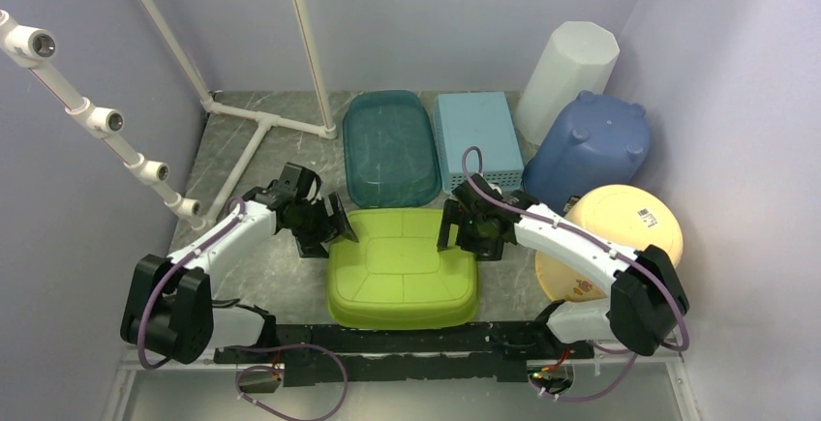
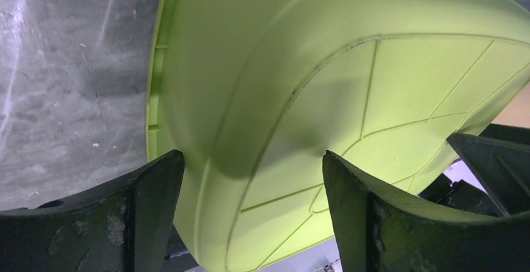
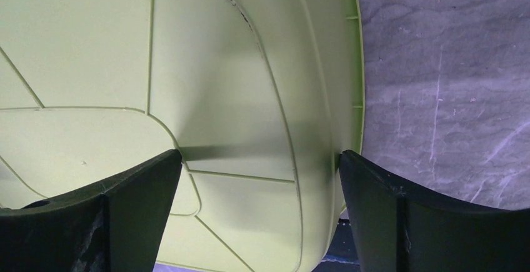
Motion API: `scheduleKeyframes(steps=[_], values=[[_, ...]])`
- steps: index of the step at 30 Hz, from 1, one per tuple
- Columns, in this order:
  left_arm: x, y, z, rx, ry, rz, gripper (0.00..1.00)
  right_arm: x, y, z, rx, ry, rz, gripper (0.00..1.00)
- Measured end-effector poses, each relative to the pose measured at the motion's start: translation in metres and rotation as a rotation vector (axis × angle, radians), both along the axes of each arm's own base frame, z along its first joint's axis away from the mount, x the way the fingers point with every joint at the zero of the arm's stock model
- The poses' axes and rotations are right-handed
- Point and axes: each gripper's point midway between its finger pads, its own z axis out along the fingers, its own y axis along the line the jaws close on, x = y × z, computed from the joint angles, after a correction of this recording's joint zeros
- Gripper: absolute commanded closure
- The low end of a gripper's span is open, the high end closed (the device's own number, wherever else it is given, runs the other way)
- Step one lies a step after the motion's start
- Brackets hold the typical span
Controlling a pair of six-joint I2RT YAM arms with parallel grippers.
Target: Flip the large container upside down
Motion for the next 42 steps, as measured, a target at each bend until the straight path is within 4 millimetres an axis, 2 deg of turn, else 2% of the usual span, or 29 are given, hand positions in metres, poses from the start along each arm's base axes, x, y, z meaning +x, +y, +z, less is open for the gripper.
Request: scheduleKeyframes(steps=[7,20,26,29,32,36,42], values=[[0.017,0.003,0.001,0.038,-0.028,0.022,0.15,0.013,0.006,0.002,-0.012,-0.011,0.005,0.0],[0.027,0.005,0.001,0.057,-0.053,0.037,0.13,0.044,0.009,0.007,-0.042,-0.027,0.015,0.0],[0.031,0.006,0.005,0.069,-0.064,0.04,0.08,0.048,0.008,0.01,-0.042,-0.043,0.009,0.0],[0.034,0.008,0.013,0.087,-0.074,0.039,0.06,0.049,0.011,0.021,-0.016,-0.076,0.01,0.0],[0.039,0.006,0.032,0.089,-0.122,0.033,0.06,0.052,0.013,0.037,0.012,-0.129,0.011,0.0],[0.043,0.011,0.059,0.102,-0.203,0.03,0.06,0.057,0.012,0.063,0.038,-0.218,0.012,0.0],[0.039,0.022,0.082,0.139,-0.261,0.028,0.06,0.059,0.008,0.103,0.086,-0.355,0.055,0.0]])
